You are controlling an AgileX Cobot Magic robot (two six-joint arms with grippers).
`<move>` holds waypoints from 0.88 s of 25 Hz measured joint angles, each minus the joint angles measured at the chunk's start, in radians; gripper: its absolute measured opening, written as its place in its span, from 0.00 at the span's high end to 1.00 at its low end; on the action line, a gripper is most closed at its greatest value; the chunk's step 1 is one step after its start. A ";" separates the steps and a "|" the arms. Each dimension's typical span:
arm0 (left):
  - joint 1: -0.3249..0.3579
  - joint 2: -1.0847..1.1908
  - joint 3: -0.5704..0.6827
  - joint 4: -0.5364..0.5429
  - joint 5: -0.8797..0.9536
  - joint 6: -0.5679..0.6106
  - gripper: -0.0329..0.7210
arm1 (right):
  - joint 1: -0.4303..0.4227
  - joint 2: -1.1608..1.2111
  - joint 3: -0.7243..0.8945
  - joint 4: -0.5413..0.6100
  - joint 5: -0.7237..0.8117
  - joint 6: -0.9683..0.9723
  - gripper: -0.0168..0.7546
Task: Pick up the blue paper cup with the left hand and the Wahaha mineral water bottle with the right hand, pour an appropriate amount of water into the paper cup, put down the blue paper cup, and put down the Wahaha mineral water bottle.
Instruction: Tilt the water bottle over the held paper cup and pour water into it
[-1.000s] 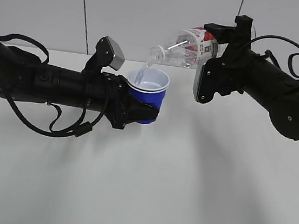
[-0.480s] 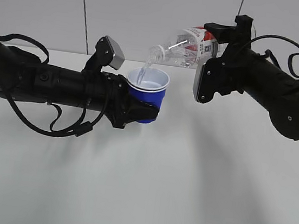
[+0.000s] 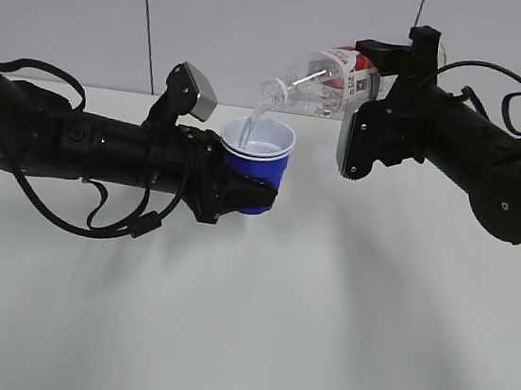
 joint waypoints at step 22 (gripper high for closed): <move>0.000 0.000 0.000 -0.002 0.000 0.000 0.41 | 0.000 0.000 0.000 -0.006 -0.002 -0.011 0.36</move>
